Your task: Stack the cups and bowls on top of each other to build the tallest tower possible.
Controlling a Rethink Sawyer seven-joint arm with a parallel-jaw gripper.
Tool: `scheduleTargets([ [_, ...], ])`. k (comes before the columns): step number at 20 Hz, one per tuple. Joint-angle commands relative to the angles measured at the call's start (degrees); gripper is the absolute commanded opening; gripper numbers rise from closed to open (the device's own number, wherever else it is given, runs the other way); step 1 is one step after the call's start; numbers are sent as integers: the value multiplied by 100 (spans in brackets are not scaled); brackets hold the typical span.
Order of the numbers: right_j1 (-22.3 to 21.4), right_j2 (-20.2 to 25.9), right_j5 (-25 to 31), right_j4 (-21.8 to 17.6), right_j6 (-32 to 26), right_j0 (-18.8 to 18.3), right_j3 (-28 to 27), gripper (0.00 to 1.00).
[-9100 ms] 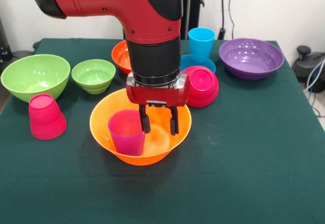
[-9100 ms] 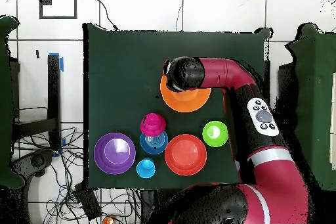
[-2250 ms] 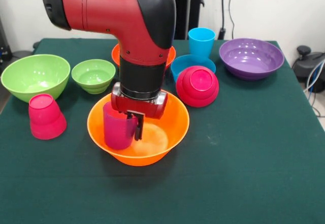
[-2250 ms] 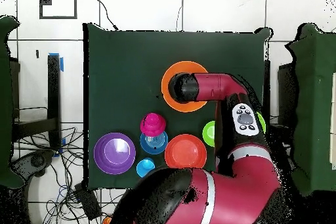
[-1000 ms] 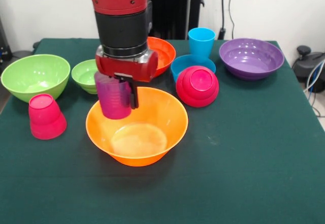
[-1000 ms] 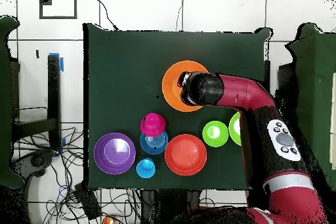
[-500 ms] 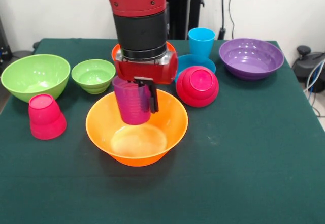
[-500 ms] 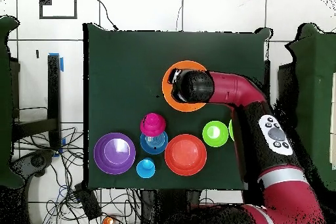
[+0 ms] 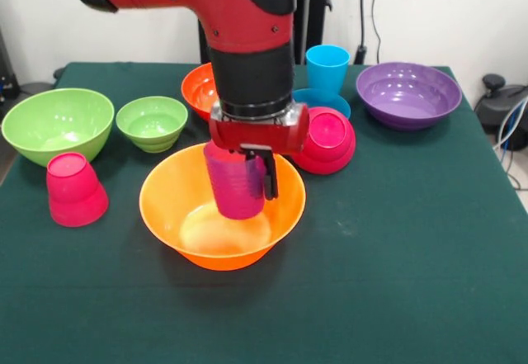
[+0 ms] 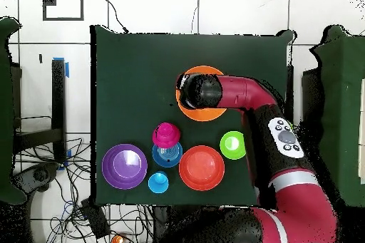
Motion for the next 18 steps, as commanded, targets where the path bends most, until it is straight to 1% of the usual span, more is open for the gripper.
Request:
scheduleTargets([
  [1,686,-169,-104,-625,-336,252,-542,0],
  [6,695,-171,19,-677,-295,257,-583,0],
  [12,643,-450,446,-712,-189,393,-593,0],
  [18,621,-534,497,-647,-289,377,-583,0],
])
